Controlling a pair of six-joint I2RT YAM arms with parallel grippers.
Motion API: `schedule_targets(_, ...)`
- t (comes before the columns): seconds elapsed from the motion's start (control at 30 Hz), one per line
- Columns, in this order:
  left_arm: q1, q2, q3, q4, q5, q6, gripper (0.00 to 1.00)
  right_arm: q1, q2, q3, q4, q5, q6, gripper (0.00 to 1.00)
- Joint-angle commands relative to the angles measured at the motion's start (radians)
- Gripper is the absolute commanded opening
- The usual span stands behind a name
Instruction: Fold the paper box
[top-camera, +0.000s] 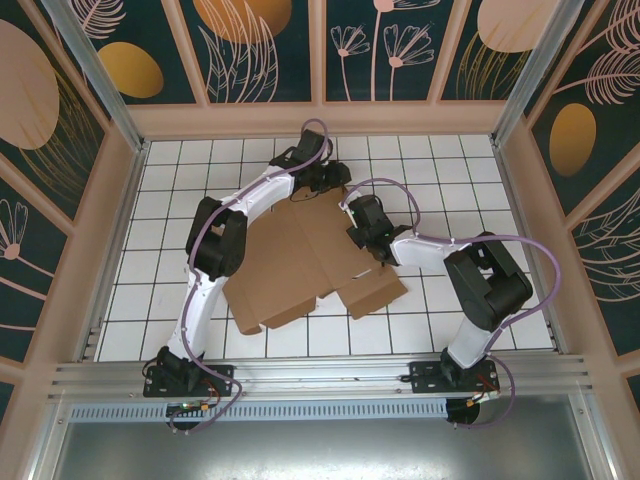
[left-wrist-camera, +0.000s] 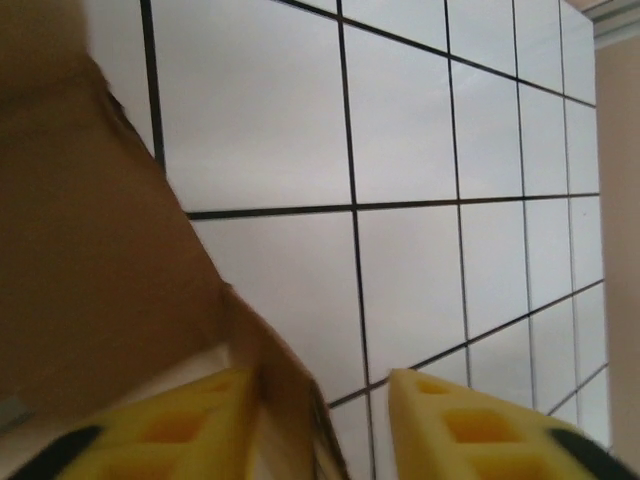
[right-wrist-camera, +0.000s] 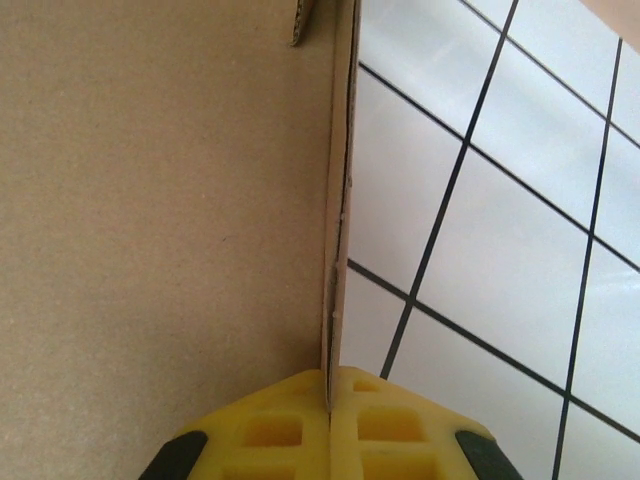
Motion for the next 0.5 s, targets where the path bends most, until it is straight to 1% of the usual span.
schedule_targets(0.0,-0.019,-0.045,-0.017,0.018,0.062,0.003,0.47,0.018,-0.026,0.023,0.1,-0.005,-0.031,0.0)
schedule_targets(0.03,-0.02,-0.044,-0.017,0.019,0.064,0.003,0.46,0.018,-0.027,0.025,0.098,-0.006,-0.03,0.0)
schedule_targets(0.07,-0.02,-0.043,-0.017,0.02,0.066,0.003,0.38,0.018,-0.027,0.027,0.098,-0.007,-0.03,0.0)
schedule_targets(0.1,-0.02,-0.045,-0.018,0.02,0.068,0.001,0.27,0.018,-0.024,0.025,0.098,-0.008,-0.028,0.0)
schedule_targets(0.17,-0.02,-0.045,-0.018,0.02,0.071,0.001,0.12,0.018,-0.024,0.027,0.097,-0.008,-0.027,0.0)
schedule_targets(0.23,-0.02,-0.046,-0.018,0.02,0.07,0.002,0.07,0.017,-0.022,0.028,0.095,-0.007,-0.026,0.0)
schedule_targets(0.27,-0.019,-0.047,-0.019,0.02,0.069,0.003,0.06,0.018,-0.021,0.028,0.094,-0.009,-0.026,0.0)
schedule_targets(0.3,-0.02,-0.05,-0.018,0.02,0.068,0.004,0.09,0.018,-0.02,0.029,0.094,-0.008,-0.026,0.0)
schedule_targets(0.33,-0.019,-0.049,-0.018,0.021,0.068,0.003,0.17,0.018,-0.018,0.029,0.094,-0.008,-0.024,0.0)
schedule_targets(0.37,-0.02,-0.049,-0.018,0.023,0.068,0.004,0.34,0.018,-0.019,0.029,0.094,-0.009,-0.024,0.0)
schedule_targets(0.4,-0.019,-0.05,-0.021,0.025,0.066,0.003,0.44,0.017,-0.018,0.029,0.094,-0.011,-0.025,0.0)
schedule_targets(0.43,-0.019,-0.051,-0.023,0.029,0.067,0.003,0.47,0.018,-0.018,0.029,0.094,-0.013,-0.023,0.0)
schedule_targets(0.47,-0.019,-0.051,-0.023,0.029,0.068,0.003,0.46,0.017,-0.017,0.03,0.094,-0.014,-0.022,0.0)
